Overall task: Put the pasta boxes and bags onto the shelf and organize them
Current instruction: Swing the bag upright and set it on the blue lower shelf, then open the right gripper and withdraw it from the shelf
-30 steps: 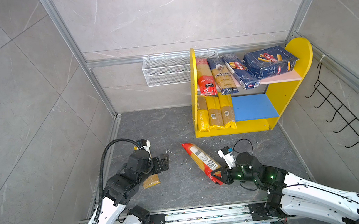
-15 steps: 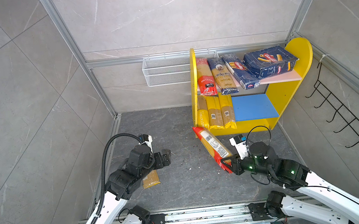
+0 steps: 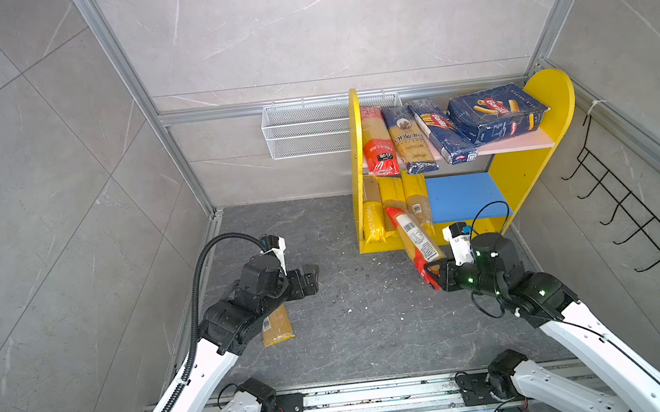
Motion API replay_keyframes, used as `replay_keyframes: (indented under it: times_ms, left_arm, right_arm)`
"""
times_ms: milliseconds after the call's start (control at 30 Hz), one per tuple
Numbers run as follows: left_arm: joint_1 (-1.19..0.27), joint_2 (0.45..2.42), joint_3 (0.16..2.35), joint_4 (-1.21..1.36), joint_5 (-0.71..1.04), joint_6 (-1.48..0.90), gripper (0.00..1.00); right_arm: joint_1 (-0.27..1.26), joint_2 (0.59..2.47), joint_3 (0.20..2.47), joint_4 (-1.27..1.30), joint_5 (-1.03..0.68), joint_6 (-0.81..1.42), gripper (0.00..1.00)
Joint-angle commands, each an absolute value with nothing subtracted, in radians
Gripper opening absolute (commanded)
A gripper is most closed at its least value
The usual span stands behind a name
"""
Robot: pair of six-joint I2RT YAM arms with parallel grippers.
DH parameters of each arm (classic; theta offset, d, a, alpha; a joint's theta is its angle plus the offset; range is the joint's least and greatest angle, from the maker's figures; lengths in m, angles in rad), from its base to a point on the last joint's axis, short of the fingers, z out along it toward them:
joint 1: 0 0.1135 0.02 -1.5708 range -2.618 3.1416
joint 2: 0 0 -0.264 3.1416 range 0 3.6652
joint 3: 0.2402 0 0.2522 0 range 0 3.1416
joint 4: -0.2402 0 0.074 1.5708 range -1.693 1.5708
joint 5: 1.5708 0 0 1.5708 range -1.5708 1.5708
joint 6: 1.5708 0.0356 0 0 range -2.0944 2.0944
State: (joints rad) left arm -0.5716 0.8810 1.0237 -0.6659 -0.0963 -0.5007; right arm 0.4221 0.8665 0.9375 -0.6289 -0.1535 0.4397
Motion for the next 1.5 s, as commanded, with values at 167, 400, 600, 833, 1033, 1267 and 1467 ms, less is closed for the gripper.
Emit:
replay_keyframes:
  times_ms: [167, 400, 600, 833, 1033, 1267, 1467]
  left_arm:
    - [-0.565, 0.927, 1.102, -0.628, -0.102, -0.435, 1.0]
    - [-0.556, 1.012, 1.144, -0.601, -0.102, -0.411, 1.0]
    - [-0.548, 1.068, 1.161, -0.573, -0.086, -0.406, 1.0]
    - [-0.533, 1.057, 1.141, -0.564, -0.082, -0.406, 1.0]
    - [-0.52, 1.058, 1.136, -0.564, -0.062, -0.403, 1.0]
    - [-0.51, 1.048, 1.117, -0.561, -0.052, -0.406, 1.0]
    - [-0.503, 1.02, 1.103, -0.565, -0.058, -0.414, 1.0]
  right_arm:
    - [0.055, 1.008, 1.023, -0.296, -0.519, 0.444, 0.24]
    - [-0.07, 1.196, 1.051, -0.098, -0.597, 0.513, 0.24]
    - [-0.084, 1.412, 1.164, -0.037, -0.564, 0.485, 0.24]
    - [-0.089, 1.519, 1.279, -0.143, -0.453, 0.377, 0.27]
    - [-0.105, 1.565, 1.323, -0.235, -0.396, 0.331, 0.34]
    - [-0.107, 1.643, 1.345, -0.284, -0.369, 0.329, 0.49]
    - [-0.108, 1.673, 1.353, -0.28, -0.386, 0.346, 0.49]
